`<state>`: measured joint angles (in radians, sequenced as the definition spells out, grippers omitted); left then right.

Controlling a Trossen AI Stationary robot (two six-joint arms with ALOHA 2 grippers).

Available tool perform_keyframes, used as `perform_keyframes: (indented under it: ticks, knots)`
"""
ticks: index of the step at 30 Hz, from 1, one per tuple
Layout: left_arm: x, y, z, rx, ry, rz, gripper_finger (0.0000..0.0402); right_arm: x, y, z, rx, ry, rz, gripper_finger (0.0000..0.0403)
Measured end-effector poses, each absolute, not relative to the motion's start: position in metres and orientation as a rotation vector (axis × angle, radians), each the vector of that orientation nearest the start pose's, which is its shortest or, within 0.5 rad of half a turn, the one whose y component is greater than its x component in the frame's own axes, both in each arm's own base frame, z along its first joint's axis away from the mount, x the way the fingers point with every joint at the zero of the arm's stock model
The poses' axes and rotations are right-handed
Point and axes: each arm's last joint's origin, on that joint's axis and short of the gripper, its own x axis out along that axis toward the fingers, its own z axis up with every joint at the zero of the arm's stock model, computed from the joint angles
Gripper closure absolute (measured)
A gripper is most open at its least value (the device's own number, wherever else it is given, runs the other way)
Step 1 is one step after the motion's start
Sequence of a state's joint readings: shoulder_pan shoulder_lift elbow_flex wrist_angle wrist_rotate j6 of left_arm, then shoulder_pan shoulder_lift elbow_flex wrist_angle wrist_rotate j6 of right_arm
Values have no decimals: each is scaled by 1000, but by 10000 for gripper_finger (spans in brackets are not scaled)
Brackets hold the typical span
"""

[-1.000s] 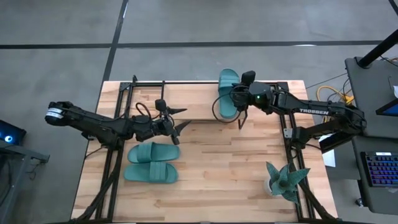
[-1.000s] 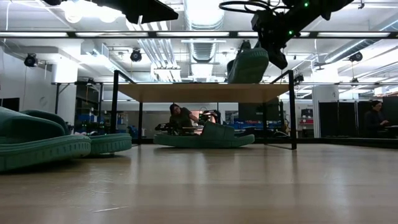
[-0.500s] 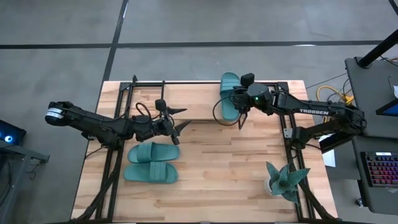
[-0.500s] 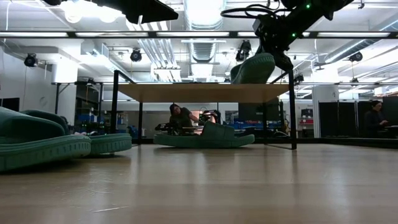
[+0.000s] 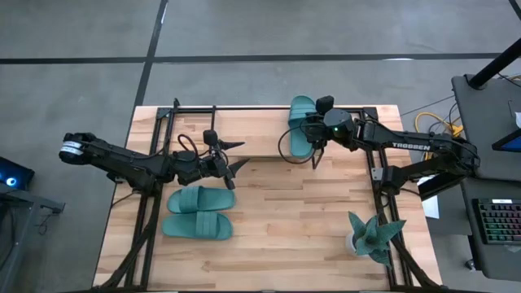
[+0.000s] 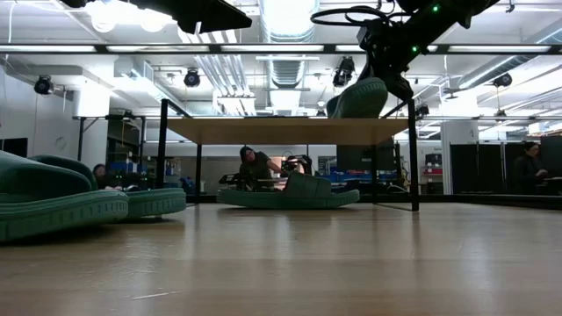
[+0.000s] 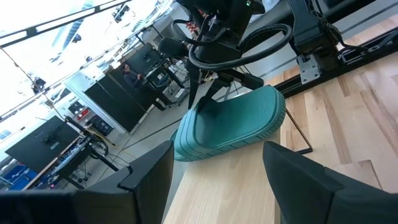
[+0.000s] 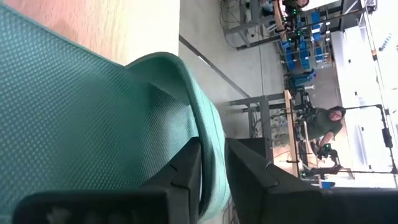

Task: Pick and place slides into the shelf
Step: Put the green slides on the shelf

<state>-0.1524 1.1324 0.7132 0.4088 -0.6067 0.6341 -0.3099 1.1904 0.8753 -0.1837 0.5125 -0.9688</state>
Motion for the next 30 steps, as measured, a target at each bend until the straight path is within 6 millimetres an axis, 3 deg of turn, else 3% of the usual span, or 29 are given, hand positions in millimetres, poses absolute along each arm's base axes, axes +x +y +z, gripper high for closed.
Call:
perform_keyframes:
  ticks: [13,30]
  knots:
    - [247,-21,297,627,154,436,171,238,-90,297,-831,856,-462,301]
    - [247,-21,297,627,154,436,171,230,-82,350,-551,796,-369,306]
